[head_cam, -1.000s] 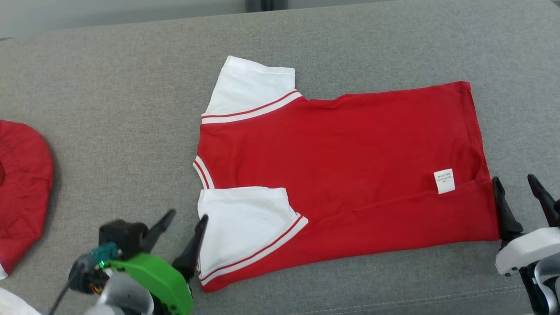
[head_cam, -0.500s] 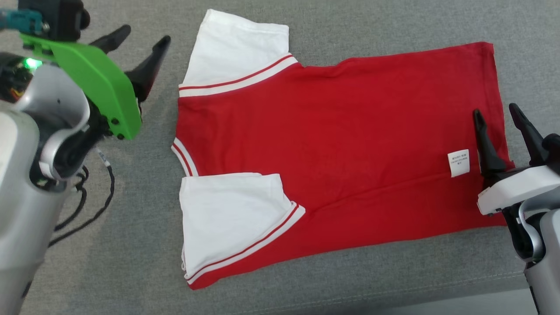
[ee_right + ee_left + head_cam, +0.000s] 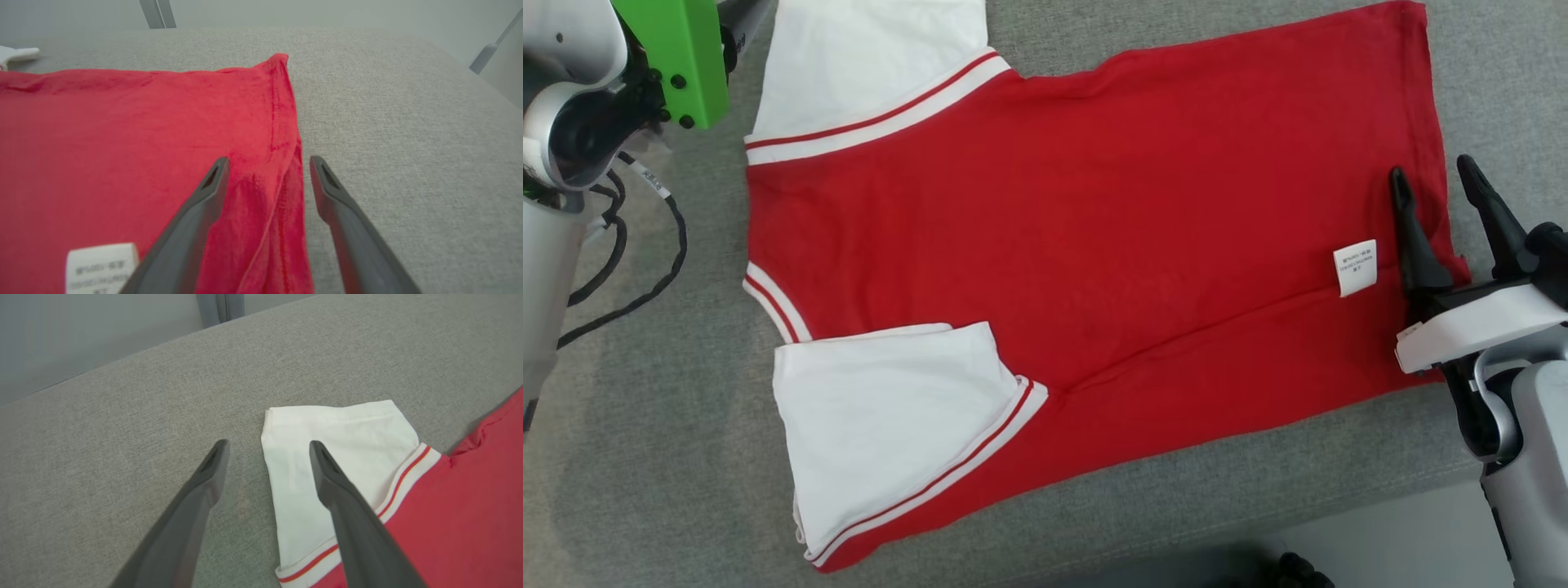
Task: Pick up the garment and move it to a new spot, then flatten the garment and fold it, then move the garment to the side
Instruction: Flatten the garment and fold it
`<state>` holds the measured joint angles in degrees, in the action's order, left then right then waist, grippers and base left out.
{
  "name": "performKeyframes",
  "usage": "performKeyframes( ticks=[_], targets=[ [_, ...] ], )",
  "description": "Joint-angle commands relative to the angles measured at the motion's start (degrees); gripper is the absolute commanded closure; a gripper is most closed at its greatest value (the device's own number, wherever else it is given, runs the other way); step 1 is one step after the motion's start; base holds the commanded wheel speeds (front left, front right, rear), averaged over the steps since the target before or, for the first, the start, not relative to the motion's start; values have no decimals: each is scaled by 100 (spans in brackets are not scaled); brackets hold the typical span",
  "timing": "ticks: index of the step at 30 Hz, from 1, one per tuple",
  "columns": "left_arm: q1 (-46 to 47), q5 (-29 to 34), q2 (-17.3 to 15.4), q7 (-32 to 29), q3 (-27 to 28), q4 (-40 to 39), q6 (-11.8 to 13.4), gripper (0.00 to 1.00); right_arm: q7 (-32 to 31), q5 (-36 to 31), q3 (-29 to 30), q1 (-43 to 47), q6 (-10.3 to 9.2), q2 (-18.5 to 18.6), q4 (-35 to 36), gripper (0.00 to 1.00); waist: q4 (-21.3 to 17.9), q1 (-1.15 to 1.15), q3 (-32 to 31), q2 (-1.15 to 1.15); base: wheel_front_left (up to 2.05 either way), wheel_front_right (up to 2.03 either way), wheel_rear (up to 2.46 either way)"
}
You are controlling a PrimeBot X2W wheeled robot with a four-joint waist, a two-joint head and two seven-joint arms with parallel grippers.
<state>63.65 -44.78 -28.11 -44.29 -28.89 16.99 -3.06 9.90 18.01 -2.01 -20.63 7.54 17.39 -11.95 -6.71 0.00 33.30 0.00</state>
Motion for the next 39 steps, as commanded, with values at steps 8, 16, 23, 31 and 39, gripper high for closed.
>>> performKeyframes(
  ticks=[8, 16, 23, 31, 39],
  targets=[
    [360, 200, -68, 28, -95, 439, -67, 0, 211, -33, -82, -241, -11, -101, -211, 0, -391, 0, 322, 0, 0, 0, 0],
    [508, 454, -157, 147, -221, 715, -103, 0, 329, -31, -104, -302, -11, -147, -396, 0, -500, 0, 410, 0, 0, 0, 0],
    [588, 513, -177, 225, -306, 874, -142, 0, 390, -10, -104, -350, -12, -150, -440, 0, -557, 0, 494, 0, 0, 0, 0],
    [628, 572, -151, 440, -380, 1011, -195, 100, 348, 328, -319, -712, -11, -102, -263, 0, -570, 0, 491, 0, 0, 0, 0],
    [697, 518, -19, 753, -449, 992, -300, 100, -468, 1605, -917, -1625, -11, 285, -217, 0, -400, 0, 429, 0, 0, 0, 0]
  ],
)
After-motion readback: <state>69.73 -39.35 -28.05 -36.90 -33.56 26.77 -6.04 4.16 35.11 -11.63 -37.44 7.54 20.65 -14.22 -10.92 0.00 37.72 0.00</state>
